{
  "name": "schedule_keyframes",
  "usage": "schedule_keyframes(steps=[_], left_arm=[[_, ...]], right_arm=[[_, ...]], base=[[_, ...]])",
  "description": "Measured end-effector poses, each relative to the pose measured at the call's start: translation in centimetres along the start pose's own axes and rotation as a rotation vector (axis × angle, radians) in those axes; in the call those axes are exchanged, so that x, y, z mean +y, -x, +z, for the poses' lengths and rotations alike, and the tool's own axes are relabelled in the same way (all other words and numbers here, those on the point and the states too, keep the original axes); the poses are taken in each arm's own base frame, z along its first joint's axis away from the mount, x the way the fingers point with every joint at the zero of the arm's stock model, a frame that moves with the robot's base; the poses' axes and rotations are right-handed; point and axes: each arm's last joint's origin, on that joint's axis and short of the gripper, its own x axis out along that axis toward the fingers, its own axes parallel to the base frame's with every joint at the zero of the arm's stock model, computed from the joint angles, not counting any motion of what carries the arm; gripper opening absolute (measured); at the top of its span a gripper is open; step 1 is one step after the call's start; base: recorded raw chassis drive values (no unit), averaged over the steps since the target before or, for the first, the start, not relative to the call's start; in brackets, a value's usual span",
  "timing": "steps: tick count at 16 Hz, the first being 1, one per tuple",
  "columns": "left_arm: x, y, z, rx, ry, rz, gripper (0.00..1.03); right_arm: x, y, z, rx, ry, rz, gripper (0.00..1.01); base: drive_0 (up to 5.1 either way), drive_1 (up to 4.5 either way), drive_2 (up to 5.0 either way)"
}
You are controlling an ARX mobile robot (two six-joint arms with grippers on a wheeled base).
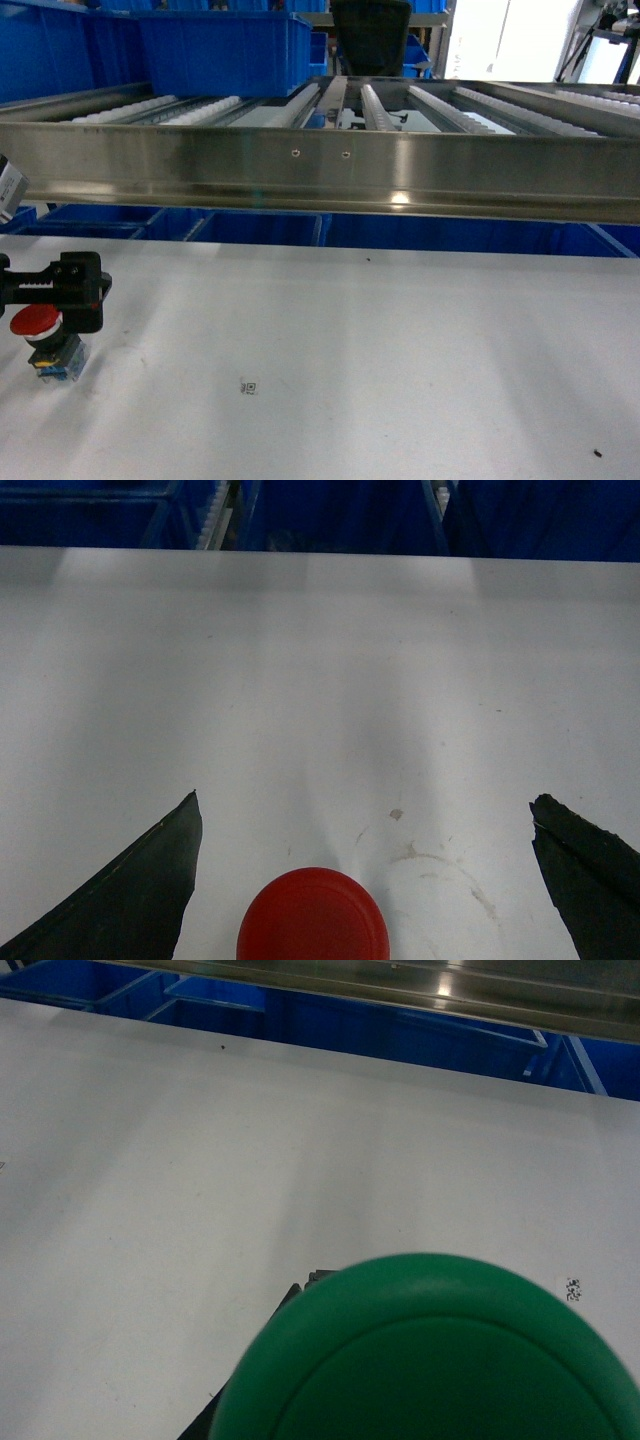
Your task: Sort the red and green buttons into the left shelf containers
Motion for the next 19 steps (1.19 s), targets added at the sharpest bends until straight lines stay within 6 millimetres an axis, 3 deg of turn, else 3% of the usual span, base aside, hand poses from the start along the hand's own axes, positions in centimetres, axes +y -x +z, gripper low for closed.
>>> schedule_keyframes(steps=[5, 11, 18, 19], left_arm=[[0.8, -1.5, -3.0, 0.078, 0.017, 0.02, 0.98], [1.9, -3.3, -3.3, 0.081, 0.056, 0.004, 0.98], [1.0, -4.0, -3.8, 0.086, 0.018, -0.009, 0.98], [0.8, -4.0, -3.9, 0.084, 0.007, -0.002, 0.91]], right_arm=[[0.0, 0.0, 0.0, 0.0, 0.0, 0.0, 0.27], [0.0, 0.0, 0.0, 0.0, 0.0, 0.0, 0.27], [0.0, 0.0, 0.0, 0.0, 0.0, 0.0, 0.27], [0.0, 0.0, 0.0, 0.0, 0.0, 0.0, 0.27]], base=[[0.0, 0.0, 0.0], [0.0, 0.0, 0.0], [0.0, 0.0, 0.0], [0.0, 0.0, 0.0]])
